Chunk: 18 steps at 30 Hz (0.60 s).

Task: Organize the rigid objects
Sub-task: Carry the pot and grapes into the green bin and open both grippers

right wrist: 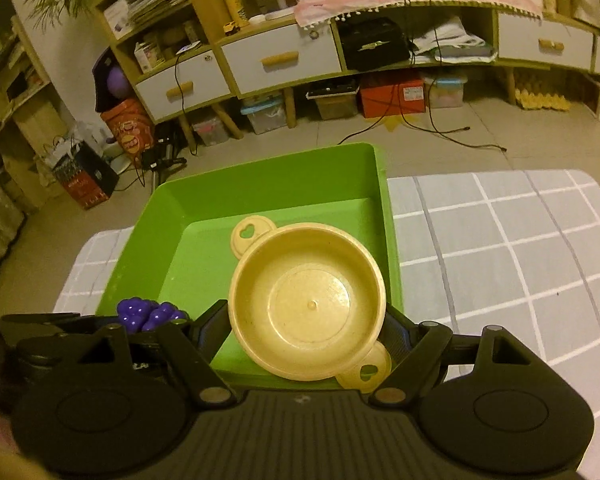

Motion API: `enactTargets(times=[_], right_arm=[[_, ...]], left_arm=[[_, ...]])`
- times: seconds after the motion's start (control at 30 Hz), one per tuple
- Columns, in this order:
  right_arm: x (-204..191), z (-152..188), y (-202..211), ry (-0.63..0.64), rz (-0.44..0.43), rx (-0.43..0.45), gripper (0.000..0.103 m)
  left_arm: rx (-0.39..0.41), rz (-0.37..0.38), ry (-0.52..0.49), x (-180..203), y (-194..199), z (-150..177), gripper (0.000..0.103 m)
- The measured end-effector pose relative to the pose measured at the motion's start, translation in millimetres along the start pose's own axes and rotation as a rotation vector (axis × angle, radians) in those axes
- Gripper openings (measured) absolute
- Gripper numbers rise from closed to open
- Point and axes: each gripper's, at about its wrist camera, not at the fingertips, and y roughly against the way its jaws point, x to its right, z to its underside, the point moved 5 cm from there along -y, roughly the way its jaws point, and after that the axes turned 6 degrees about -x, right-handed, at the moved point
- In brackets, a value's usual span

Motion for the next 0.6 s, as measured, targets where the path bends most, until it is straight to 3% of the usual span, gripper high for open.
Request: enactTargets(times=[0.17, 0.3, 0.5, 0.6], right_arm=[[-5.3, 1.4, -3.3, 0.034, 0.026, 0.001, 0.055], [-5.8, 4.8, -7.0, 0.032, 0.023, -0.008, 0.055], [-5.8, 3.7, -8.2, 0.04, 0.01, -0.013, 0.055], [-4.4, 3.7, -6.2, 0.029, -0.019, -0.018, 0.06]], left_arm=[[-0.012, 0.021, 0.013, -0.1, 3.0, 1.0, 0.063], [0.037, 0.024, -0.02, 2.7, 4.8, -0.3, 0.065], [0.119, 0.041, -0.052, 3.9, 6.9, -2.4, 0.079], [0.157, 0.055, -0.049, 4.3, 9.9, -2.1, 0.087]])
